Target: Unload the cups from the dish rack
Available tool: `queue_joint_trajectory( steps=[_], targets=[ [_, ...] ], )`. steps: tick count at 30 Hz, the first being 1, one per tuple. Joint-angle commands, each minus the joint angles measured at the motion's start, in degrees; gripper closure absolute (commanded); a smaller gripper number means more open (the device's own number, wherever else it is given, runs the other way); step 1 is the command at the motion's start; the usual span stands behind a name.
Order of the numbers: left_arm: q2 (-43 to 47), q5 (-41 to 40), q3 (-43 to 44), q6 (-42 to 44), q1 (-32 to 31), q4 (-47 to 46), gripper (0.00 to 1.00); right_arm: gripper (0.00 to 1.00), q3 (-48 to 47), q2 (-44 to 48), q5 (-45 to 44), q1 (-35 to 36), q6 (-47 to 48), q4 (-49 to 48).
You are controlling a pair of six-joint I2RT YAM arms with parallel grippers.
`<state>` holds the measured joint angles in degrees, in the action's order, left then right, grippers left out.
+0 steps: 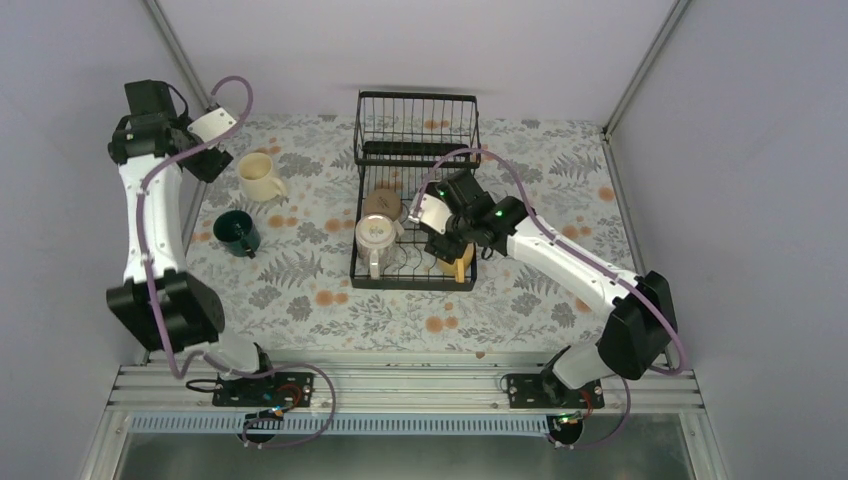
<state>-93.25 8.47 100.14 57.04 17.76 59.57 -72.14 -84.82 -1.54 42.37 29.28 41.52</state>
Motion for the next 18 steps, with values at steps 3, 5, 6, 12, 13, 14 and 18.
queue_joint_trajectory(
  steps=[3,5,6,12,13,14,18],
  targets=[
    [13.43,7.22,-11.49,-12.72,-3.04,-15.26,0.21,0.17,3.34,0.10,-5.21,-2.11,-5.48,-2.03],
    [17.42,8.22,-15.19,-15.73,-3.52,-19.88,0.11,0.18,4.55,1.95,-5.47,-3.13,-6.44,-2.18],
    [18.82,8.18,-16.60,-17.23,-3.75,-21.76,0.09,0.18,5.30,3.19,-4.99,-3.43,-6.50,-2.15],
    [19.87,8.17,-17.43,-21.07,-4.86,-21.79,0.00,0.21,8.02,9.29,-1.45,-5.66,-7.49,0.26],
    [19.60,7.80,-17.27,-21.32,-4.96,-21.51,0.00,0.21,8.47,9.73,-1.45,-6.12,-7.67,0.50],
    [19.52,7.66,-17.38,-21.53,-5.02,-21.29,0.00,0.21,8.76,9.90,-1.27,-6.64,-7.94,1.02],
    [20.20,7.10,-18.55,-22.05,-5.25,-21.90,0.00,0.19,9.88,9.33,2.31,-7.84,-9.14,4.70]
  ],
)
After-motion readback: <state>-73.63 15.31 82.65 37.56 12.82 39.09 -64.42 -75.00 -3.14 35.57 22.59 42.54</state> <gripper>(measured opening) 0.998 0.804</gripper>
